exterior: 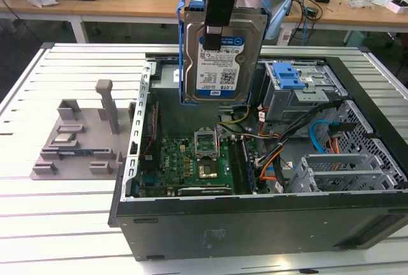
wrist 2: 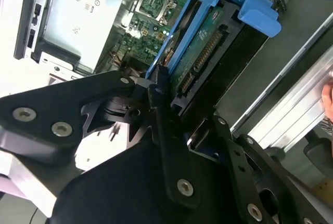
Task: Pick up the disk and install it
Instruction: 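Pick up the disk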
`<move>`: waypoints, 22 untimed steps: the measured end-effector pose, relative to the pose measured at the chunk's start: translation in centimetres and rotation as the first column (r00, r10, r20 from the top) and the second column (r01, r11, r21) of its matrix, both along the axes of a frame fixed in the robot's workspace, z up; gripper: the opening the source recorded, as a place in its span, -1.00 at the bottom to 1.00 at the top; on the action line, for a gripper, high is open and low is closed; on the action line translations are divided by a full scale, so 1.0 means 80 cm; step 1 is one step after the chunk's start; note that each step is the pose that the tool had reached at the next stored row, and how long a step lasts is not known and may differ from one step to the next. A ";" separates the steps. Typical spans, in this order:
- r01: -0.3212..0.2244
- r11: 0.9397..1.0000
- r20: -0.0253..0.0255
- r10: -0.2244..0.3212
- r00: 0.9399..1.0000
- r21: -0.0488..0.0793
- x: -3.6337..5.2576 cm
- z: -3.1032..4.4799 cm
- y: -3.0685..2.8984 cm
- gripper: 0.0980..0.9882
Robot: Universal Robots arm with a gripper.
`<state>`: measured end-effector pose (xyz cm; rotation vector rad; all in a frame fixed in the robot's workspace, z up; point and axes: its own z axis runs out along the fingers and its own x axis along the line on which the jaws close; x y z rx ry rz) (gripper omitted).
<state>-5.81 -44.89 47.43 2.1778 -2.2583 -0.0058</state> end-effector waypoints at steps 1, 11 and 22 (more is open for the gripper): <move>0.000 1.000 0.000 0.000 1.000 0.000 0.000 -0.0003 -0.0063 -0.40; 0.000 1.000 0.000 0.000 1.000 0.000 0.000 -0.0012 -0.0266 -0.40; 0.000 1.000 0.000 0.000 1.000 0.000 0.000 -0.0025 -0.0569 -0.40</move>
